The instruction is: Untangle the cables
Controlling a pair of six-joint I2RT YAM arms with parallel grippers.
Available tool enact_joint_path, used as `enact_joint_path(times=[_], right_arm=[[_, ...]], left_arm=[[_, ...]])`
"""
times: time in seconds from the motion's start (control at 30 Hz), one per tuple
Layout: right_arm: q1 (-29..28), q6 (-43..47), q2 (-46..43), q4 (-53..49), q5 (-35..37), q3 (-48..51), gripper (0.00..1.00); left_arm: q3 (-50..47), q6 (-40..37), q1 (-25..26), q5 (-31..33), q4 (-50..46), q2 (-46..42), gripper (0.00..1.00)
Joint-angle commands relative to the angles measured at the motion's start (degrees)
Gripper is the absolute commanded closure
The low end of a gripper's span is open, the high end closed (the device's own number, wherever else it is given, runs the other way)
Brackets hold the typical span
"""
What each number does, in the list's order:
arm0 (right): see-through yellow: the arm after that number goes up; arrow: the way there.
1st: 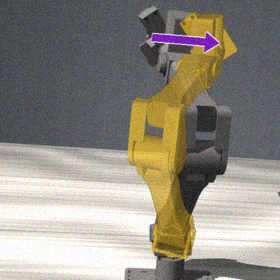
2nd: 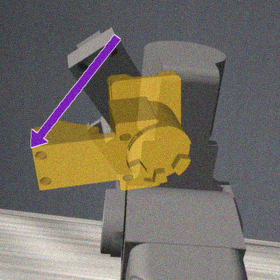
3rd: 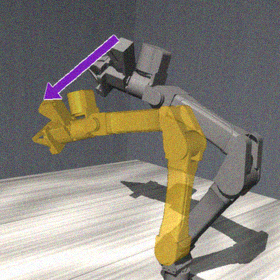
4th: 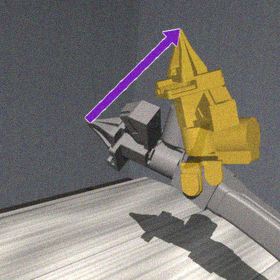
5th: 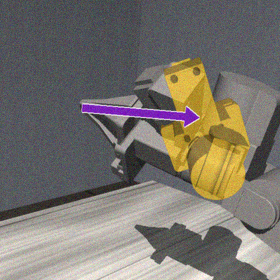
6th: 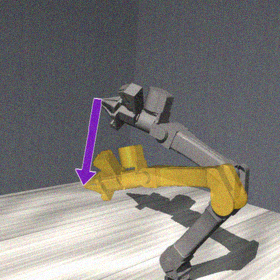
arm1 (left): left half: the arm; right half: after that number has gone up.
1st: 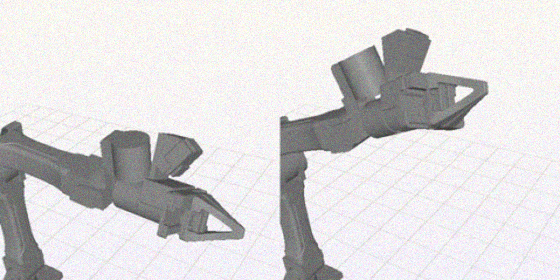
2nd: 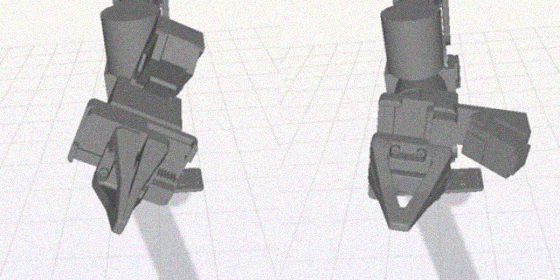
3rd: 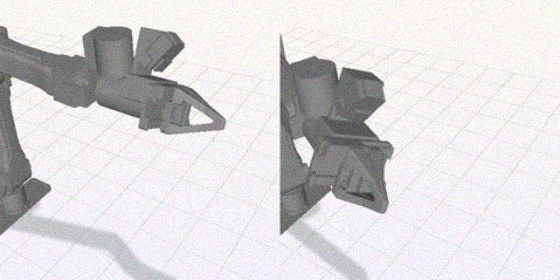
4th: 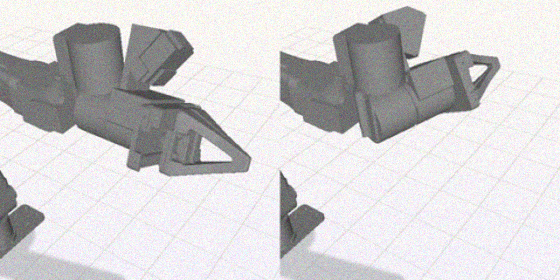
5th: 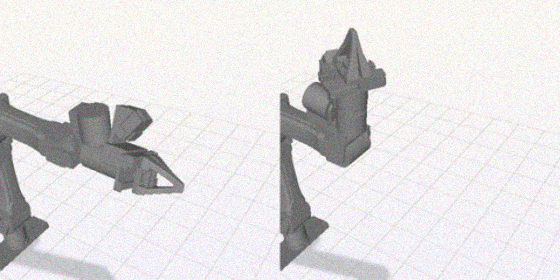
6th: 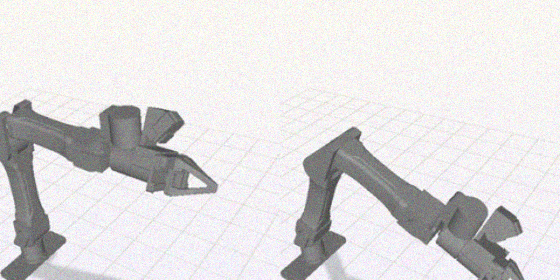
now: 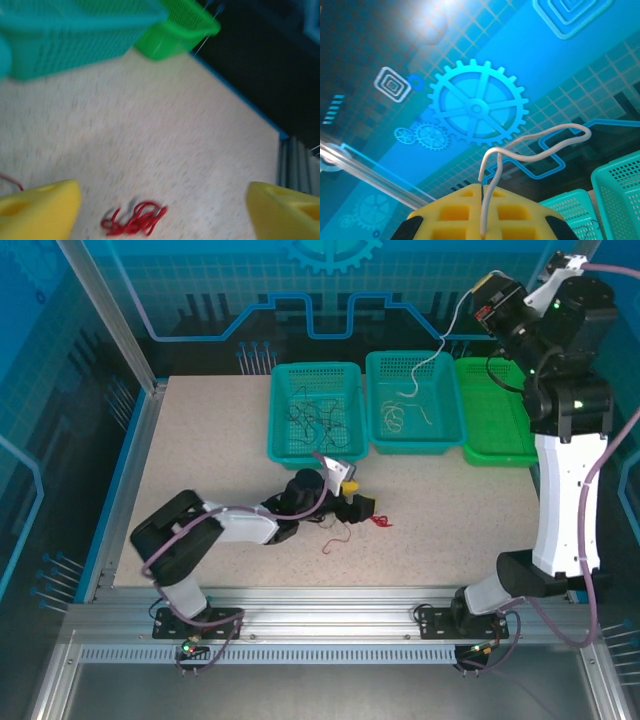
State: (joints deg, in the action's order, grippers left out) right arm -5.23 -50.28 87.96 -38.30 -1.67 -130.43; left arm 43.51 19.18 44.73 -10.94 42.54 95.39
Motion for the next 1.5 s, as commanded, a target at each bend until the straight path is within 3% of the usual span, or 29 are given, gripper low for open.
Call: enact_joint_path(times=[0.0, 0.37, 0.6, 0.67, 0.83, 0.9, 1.0, 1.13, 1.3, 1.47], right_arm=[[-1.6, -1.2, 2.9, -0.3, 3.9, -1.9, 1.0], [-15.8, 18.7, 12.0, -0.9, 22.3, -2.5, 1.0], [-22.5, 36.5, 19.5, 6.0, 36.8, -5.5, 1.0], [-24.6, 44.2, 24.3, 8.3, 43.3, -9.7, 1.0], [-25.6, 58.4, 41.8, 9.6, 60.7, -31.1, 1.0], [-26.2, 69.2, 46.8, 16.0, 62.8, -33.1, 1.0], [-28.3, 93.4, 50.5, 36.7, 63.5, -28.3, 1.0], [-30.1, 110.9, 54.2, 47.5, 64.0, -26.0, 1.0], [-31.5, 106.0, 51.5, 44.0, 64.1, -19.3, 1.0], [-31.2, 99.2, 40.5, 46.2, 64.0, 5.4, 1.0]], left_arm=[[2.4, -3.7, -0.6, 2.0, -4.7, -6.4, 0.03], [2.4, -6.7, -4.0, 1.8, -15.5, -18.8, 0.01], [0.5, -7.3, -8.3, 1.7, -23.7, -26.7, 0.01], [0.1, -7.7, -10.2, 1.5, -26.2, -28.8, 0.01], [0.6, -9.7, -15.2, -1.4, -31.3, -31.8, 0.01], [1.2, -10.1, -16.9, -2.4, -32.5, -32.1, 0.01], [2.7, -10.2, -19.0, -4.7, -34.0, -31.9, 0.01], [4.9, -13.6, -19.3, -4.4, -36.2, -31.6, 0.01], [6.4, -14.0, -19.6, -4.8, -36.8, -31.3, 0.01], [6.9, -14.0, -19.9, -5.4, -37.5, -31.4, 0.01]])
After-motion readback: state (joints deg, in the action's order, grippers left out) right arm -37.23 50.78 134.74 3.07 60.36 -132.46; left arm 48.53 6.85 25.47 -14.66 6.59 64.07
